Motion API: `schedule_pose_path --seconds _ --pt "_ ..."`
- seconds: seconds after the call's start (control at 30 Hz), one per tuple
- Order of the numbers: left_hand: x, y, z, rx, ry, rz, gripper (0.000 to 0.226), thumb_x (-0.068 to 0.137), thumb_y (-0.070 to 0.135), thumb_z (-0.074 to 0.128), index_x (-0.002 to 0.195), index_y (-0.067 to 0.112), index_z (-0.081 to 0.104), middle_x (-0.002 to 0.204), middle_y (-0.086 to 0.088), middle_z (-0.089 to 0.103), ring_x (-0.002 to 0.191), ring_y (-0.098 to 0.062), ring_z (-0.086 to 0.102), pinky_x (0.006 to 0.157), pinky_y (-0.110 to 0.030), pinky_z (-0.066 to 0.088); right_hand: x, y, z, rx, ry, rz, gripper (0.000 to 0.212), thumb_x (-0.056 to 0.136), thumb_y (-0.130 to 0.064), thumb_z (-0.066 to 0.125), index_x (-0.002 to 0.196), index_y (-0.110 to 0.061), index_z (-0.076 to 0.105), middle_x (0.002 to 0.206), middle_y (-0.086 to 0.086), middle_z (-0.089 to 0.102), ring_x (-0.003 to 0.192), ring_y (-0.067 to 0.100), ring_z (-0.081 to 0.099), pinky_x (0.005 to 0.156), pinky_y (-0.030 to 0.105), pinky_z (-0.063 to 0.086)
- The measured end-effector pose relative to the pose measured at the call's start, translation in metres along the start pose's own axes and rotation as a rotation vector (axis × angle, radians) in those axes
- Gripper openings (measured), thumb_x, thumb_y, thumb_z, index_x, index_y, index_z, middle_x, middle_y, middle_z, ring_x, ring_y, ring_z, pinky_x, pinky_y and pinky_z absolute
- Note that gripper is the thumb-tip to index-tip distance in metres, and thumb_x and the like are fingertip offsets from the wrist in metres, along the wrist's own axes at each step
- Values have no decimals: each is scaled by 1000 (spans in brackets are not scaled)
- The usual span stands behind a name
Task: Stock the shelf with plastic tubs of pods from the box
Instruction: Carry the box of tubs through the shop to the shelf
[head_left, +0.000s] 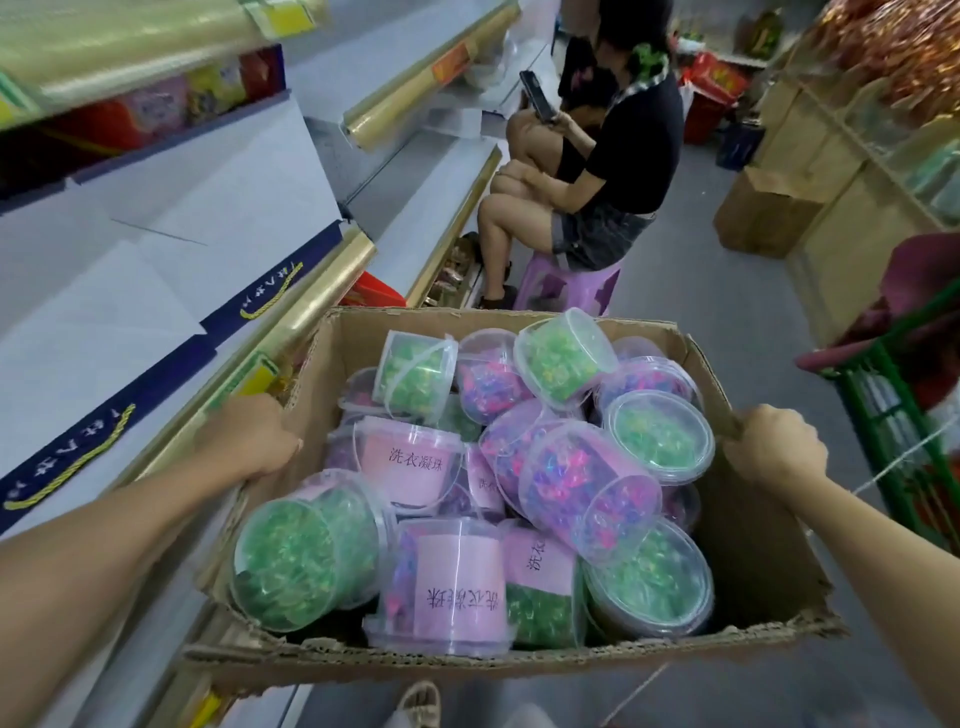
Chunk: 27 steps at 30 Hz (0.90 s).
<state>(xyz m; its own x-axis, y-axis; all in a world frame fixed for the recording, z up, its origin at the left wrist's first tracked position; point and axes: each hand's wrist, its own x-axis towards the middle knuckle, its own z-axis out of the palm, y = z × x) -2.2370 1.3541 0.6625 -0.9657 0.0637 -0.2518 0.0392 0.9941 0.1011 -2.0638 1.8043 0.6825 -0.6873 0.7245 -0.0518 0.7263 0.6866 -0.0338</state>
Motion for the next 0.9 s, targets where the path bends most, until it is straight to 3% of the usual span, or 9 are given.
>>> schedule_pose_path --seconds 0.23,0.33,0.57,0.7,0.9 --pt "29 29 22 -31 -30 -133 32 77 34 65 63 11 48 84 -14 63 78 -31 61 60 -28 44 87 -22 9 -26 -28 -133 24 87 -25 55 96 -7 68 83 14 60 79 37 62 73 38 50" --pt "32 47 33 2 -18 -179 28 76 37 65 83 10 59 100 -17 64 87 -33 63 62 -28 45 133 -31 21 -33 -53 -198 26 87 -26 53 97 -8 68 86 15 64 78 36 62 75 41 52" --pt "-3 98 78 -106 -28 -482 31 80 34 63 93 6 68 100 -18 67 90 -35 62 67 -31 48 228 -67 38 -91 -99 -453 27 90 -27 50 99 -10 68 81 15 62 79 40 63 75 43 55" --pt "-31 111 100 -151 -60 -563 30 82 35 58 87 8 70 94 -16 69 83 -32 64 61 -30 46 248 -86 43 -136 -89 -556 29 89 -29 51 102 -8 68 95 22 65 86 42 63 77 47 53" --pt "-80 112 131 -200 -86 -679 29 85 32 55 88 7 69 96 -18 69 90 -32 65 71 -33 48 246 -127 57 -192 -108 -733 26 91 -24 55 105 -6 67 96 24 64 89 41 62 72 40 48"
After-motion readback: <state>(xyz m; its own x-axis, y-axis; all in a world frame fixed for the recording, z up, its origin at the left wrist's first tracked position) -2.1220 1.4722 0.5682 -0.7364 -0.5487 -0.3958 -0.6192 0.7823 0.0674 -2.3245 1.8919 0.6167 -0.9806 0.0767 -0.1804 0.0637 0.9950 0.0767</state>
